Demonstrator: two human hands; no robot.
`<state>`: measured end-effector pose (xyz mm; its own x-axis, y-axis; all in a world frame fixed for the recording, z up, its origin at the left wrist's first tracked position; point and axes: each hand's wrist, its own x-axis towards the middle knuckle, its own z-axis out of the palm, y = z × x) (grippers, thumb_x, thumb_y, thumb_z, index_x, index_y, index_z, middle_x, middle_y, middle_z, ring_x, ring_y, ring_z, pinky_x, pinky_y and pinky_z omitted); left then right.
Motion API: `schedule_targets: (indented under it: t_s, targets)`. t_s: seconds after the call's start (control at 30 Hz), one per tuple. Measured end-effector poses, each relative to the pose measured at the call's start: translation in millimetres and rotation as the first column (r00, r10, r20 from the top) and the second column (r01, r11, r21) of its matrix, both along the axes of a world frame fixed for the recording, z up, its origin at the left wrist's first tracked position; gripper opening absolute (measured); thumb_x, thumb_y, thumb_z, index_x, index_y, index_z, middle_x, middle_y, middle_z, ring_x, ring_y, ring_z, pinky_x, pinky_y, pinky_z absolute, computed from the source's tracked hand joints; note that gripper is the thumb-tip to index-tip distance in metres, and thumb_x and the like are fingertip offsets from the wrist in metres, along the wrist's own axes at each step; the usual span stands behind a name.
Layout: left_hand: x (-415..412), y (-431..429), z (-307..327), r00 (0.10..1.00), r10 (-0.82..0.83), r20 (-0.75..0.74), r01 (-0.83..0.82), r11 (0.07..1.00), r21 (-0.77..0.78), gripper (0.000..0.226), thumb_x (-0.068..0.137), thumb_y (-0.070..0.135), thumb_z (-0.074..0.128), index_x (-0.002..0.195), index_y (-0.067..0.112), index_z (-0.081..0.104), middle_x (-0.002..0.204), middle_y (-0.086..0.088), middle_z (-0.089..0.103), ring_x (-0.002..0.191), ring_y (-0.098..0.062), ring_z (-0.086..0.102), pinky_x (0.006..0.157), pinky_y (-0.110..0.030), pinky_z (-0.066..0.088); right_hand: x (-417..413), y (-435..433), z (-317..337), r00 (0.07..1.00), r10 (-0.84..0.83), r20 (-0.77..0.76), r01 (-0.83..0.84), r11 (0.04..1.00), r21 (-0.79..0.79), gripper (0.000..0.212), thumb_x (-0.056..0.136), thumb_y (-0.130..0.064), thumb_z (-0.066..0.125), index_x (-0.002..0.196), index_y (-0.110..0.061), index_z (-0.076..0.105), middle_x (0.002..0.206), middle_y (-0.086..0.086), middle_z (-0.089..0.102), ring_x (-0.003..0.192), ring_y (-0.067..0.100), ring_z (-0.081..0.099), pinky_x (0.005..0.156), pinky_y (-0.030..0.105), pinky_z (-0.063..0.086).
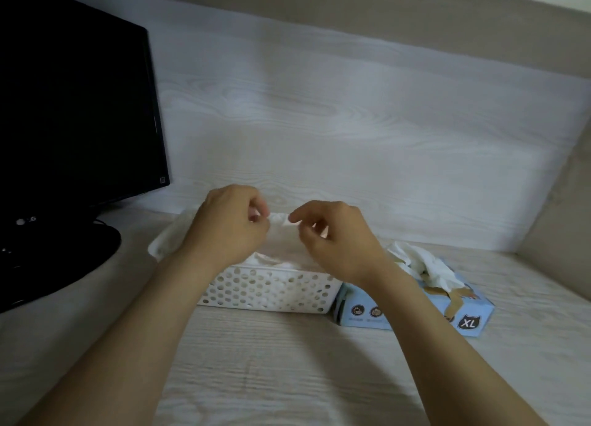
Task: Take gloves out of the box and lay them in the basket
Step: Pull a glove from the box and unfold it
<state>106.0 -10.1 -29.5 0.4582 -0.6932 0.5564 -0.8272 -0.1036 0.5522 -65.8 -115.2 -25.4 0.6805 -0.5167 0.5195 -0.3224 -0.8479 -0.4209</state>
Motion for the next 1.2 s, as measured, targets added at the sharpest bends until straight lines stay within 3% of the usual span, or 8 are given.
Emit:
schedule_targets:
  t_s: [0.13,0.23,0.37,0.47,0.63,0.83,1.0,1.2]
  targets:
    - [-37.6,-8.6,-8.4,0.962,-0.139,0.236,0.163,0.983,-0.087,0.012,0.092,0.021,0.062,0.092,0.029,0.071,0.091,0.014,0.063,0.081,-0.01,0.062,0.073,-0.036,0.056,-30.7,-12.1,-3.7,0.988,-0.153,-0.001,0.151,0.976,-0.157,0.034,0.078,0.003,0.057,0.093,-0.026,0.068,0.086,-0.011,0.065,0.084,0.015,0.062,0.08,0.038,0.053]
    - [-60.5,-11.4,-21.1,0.905,-0.202,0.374,0.258,0.96,-0.106,0.014,0.1,0.026,0.056,0.094,0.026,0.068,0.091,0.011,0.06,0.077,-0.011,0.057,0.068,-0.036,0.053,-59.1,-19.6,-4.9,0.951,-0.305,-0.056,0.28,0.922,-0.269,0.043,0.067,0.004,0.06,0.094,-0.029,0.058,0.094,-0.007,0.057,0.095,0.023,0.056,0.081,0.039,0.036]
    - [-80.1,-20.9,-37.4,0.828,-0.246,0.504,0.335,0.937,-0.093,0.021,0.102,0.028,0.051,0.092,0.022,0.069,0.095,0.01,0.063,0.084,-0.012,0.055,0.078,-0.033,0.048,-100.4,-33.3,-6.9,0.907,-0.414,-0.079,0.383,0.887,-0.256,0.04,0.069,-0.02,0.062,0.108,-0.026,0.061,0.105,-0.006,0.059,0.101,0.023,0.057,0.089,0.039,0.033]
    - [-96.5,-31.8,-46.8,0.775,-0.254,0.579,0.346,0.937,-0.053,0.027,0.102,0.032,0.05,0.094,0.019,0.072,0.094,0.006,0.065,0.09,-0.016,0.056,0.084,-0.036,0.047,-119.5,-40.1,-12.9,0.903,-0.428,-0.029,0.423,0.899,-0.113,0.04,0.076,-0.037,0.063,0.114,-0.027,0.064,0.1,-0.01,0.067,0.092,0.017,0.064,0.086,0.039,0.049]
    - [-119.7,-40.3,-52.2,0.743,-0.263,0.615,0.276,0.958,0.077,0.039,0.097,0.05,0.046,0.099,0.022,0.073,0.093,0.008,0.067,0.097,-0.016,0.054,0.092,-0.036,0.043,-124.6,-51.5,-30.8,0.913,-0.397,0.09,0.402,0.914,-0.05,0.008,0.09,-0.028,0.07,0.09,-0.022,0.075,0.072,-0.011,0.07,0.072,0.015,0.067,0.064,0.033,0.053]
    - [-131.8,-42.5,-51.0,0.696,-0.25,0.673,0.146,0.967,0.208,0.047,0.094,0.057,0.037,0.107,0.026,0.071,0.098,0.01,0.071,0.108,-0.021,0.051,0.093,-0.042,0.04,-121.1,-57.5,-34.3,0.937,-0.297,0.184,0.328,0.931,-0.164,0.033,0.104,-0.031,0.064,0.074,-0.019,0.071,0.055,-0.005,0.059,0.052,0.015,0.053,0.054,0.037,0.045]
    - [-135.1,-41.0,-49.1,0.724,-0.251,0.642,0.155,0.967,0.204,0.047,0.089,0.056,0.04,0.122,0.029,0.061,0.091,0.012,0.071,0.109,-0.021,0.052,0.09,-0.042,0.04,-117.1,-52.4,-31.2,0.829,-0.322,0.458,0.438,0.883,-0.171,0.021,0.102,-0.03,0.069,0.088,-0.021,0.081,0.08,-0.008,0.066,0.075,0.01,0.062,0.068,0.032,0.049]
    - [-137.3,-40.9,-48.7,0.722,-0.265,0.639,0.13,0.959,0.252,0.06,0.086,0.048,0.043,0.142,0.03,0.055,0.104,0.01,0.072,0.11,-0.024,0.05,0.087,-0.046,0.042,-116.5,-34.7,-19.5,0.653,-0.297,0.697,0.415,0.91,-0.001,0.021,0.103,-0.028,0.068,0.085,-0.022,0.075,0.078,-0.014,0.067,0.081,0.011,0.064,0.071,0.018,0.044]
